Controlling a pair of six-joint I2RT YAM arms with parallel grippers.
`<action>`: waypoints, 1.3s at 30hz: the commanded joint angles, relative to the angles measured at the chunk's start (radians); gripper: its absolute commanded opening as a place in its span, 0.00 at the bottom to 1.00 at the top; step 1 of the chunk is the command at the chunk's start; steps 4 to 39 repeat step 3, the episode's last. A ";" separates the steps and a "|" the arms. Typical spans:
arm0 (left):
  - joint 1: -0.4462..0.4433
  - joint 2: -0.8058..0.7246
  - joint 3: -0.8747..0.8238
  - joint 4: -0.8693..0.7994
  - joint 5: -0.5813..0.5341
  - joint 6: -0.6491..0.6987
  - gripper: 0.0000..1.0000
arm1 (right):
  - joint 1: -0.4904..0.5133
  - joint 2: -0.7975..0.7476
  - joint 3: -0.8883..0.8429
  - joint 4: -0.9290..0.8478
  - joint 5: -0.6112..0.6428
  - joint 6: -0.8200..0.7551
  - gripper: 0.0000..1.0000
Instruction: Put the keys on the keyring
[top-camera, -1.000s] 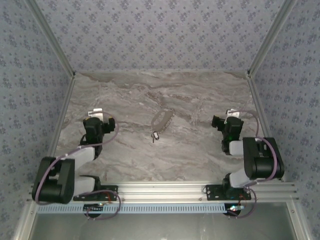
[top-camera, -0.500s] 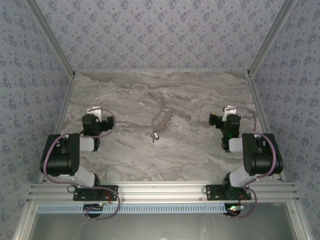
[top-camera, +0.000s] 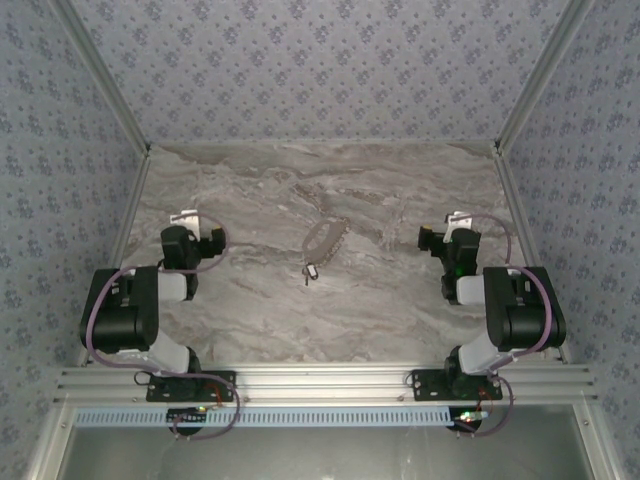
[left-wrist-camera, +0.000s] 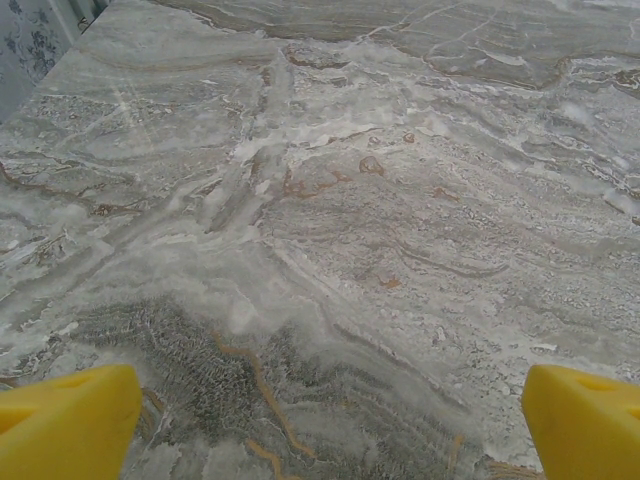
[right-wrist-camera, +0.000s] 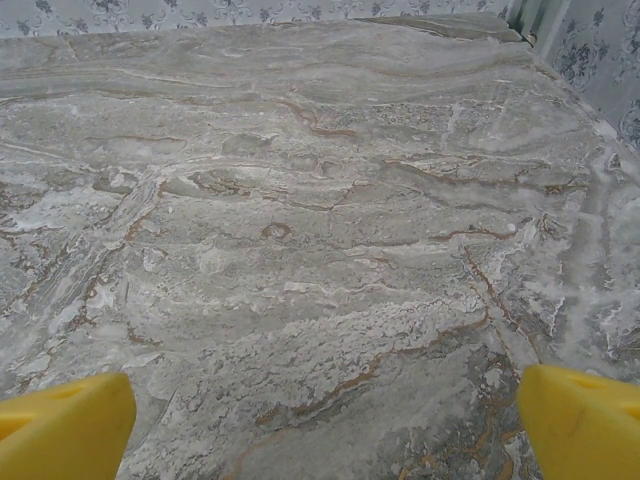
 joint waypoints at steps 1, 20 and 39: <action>-0.002 -0.009 0.011 0.018 0.019 -0.006 0.98 | -0.003 0.004 0.006 0.027 0.007 -0.016 1.00; -0.003 -0.008 0.011 0.018 0.017 -0.006 0.98 | -0.002 0.002 0.004 0.034 0.001 -0.018 1.00; -0.003 -0.008 0.011 0.018 0.017 -0.006 0.98 | -0.002 0.002 0.004 0.034 0.001 -0.018 1.00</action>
